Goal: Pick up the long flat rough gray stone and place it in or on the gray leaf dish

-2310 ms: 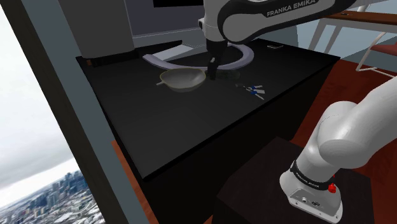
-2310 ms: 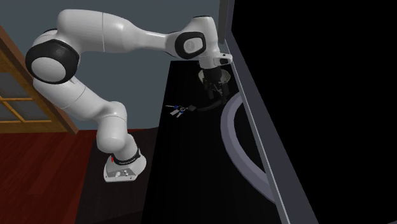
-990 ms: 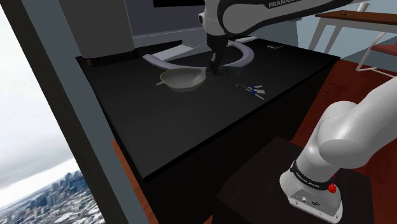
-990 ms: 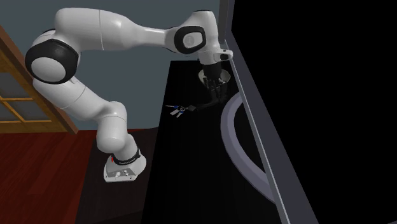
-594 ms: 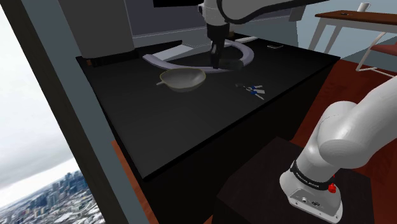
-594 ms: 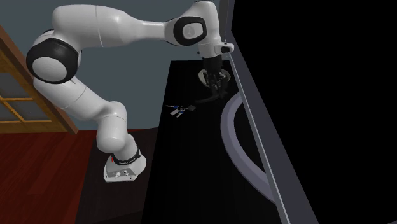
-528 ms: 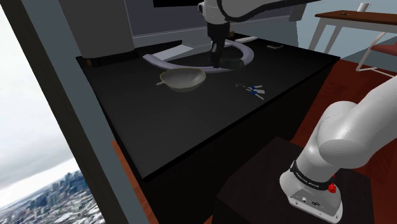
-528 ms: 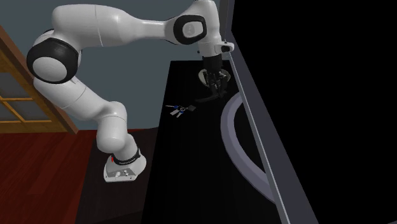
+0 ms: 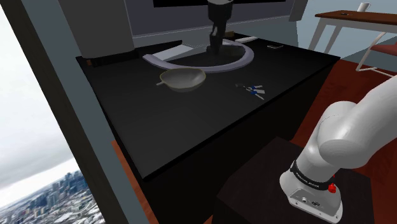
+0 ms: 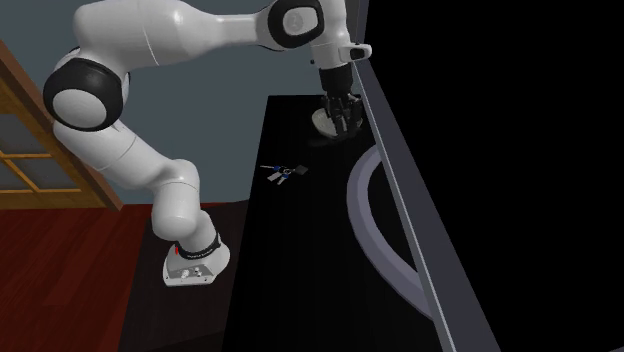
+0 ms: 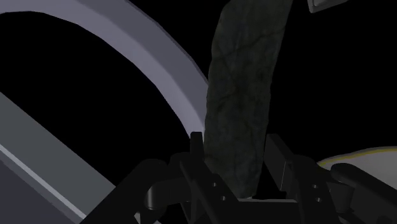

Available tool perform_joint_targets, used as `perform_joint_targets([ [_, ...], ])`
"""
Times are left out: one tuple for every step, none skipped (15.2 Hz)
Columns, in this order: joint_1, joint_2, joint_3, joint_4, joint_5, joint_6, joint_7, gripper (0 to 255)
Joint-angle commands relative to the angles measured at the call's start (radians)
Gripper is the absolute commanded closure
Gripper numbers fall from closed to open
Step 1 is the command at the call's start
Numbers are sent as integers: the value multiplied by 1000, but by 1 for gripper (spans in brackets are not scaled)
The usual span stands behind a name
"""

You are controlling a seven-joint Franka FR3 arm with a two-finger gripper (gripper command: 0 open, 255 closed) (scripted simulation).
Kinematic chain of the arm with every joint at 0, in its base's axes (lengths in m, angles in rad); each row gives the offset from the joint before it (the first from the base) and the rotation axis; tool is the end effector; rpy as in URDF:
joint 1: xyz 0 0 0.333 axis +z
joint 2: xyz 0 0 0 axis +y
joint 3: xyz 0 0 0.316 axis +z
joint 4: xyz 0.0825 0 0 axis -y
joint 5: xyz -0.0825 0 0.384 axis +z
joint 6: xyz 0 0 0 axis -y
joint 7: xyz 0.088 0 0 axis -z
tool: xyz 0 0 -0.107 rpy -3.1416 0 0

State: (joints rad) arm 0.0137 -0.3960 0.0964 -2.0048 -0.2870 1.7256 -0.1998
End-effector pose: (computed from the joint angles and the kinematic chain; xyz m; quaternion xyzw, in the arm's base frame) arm 0.4408 0.0303 0.6320 0.9718 0.1632 0.0488 0.1632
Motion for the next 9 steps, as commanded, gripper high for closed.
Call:
perform_joint_targets([
  [0,6,3,32,1,-26,-5,255],
  [0,9,3,49,2,-39,-8,255],
  [0,11,4,56,2,-45,-9,255],
  [6,30,21,77,4,-54,12,255],
  [12,50,39,100,5,-63,34,255],
  [19,71,56,124,6,-73,56,255],
  [25,93,73,149,6,-83,78,255],
  [31,116,91,175,5,-94,100,255],
  [38,140,108,203,3,-105,122,255],
])
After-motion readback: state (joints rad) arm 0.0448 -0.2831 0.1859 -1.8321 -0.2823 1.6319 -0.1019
